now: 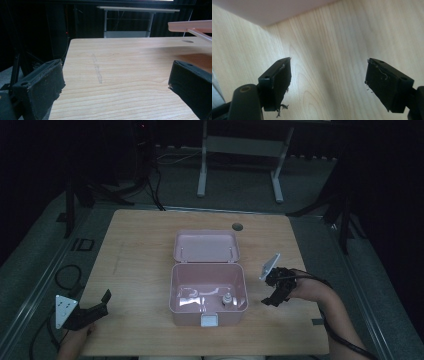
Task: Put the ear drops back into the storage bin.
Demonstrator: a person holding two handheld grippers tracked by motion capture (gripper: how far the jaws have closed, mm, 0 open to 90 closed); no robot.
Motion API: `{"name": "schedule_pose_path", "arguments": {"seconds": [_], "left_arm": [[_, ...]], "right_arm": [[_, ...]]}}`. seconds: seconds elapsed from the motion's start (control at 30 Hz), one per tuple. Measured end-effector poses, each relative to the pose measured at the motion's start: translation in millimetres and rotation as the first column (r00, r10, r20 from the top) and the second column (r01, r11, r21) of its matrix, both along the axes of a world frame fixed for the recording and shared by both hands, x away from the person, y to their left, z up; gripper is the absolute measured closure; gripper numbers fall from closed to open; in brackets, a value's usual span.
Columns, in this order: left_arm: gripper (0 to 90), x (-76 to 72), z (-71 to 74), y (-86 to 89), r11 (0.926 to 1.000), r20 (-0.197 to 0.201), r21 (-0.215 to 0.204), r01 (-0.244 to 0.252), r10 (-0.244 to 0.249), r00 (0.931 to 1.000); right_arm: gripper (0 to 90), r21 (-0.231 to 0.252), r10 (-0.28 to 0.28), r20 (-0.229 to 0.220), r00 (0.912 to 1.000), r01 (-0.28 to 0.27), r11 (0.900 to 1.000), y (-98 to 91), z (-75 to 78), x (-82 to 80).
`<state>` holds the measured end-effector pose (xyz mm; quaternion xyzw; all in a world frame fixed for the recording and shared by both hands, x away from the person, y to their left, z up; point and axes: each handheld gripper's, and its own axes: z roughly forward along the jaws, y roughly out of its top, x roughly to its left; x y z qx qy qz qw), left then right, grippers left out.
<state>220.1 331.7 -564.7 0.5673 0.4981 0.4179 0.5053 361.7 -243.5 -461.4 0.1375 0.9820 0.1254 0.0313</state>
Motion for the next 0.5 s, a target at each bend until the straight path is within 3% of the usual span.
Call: {"name": "schedule_pose_path", "arguments": {"seconds": [0.27,0.4,0.5], "left_arm": [[0.4,0.0,0.0,-0.1,1.0000,0.001,0.002,-0.001,0.001,1.0000],[0.4,-0.1,0.0,-0.2,1.0000,0.001,0.001,-0.001,0.001,1.0000],[0.4,-0.1,0.0,-0.2,1.0000,0.001,0.001,0.000,0.000,1.0000]], "right_arm": [[20.4,0.057,-0.054,-0.044,0.9976,0.056,0.9968,-20.0,-26.2,-4.1],[21.2,0.099,-0.092,-0.030,0.9953,0.095,0.9906,-31.2,-33.7,-7.5],[21.1,0.146,-0.143,-0.002,0.9898,0.141,0.9791,-41.1,-38.4,-8.9]]}}
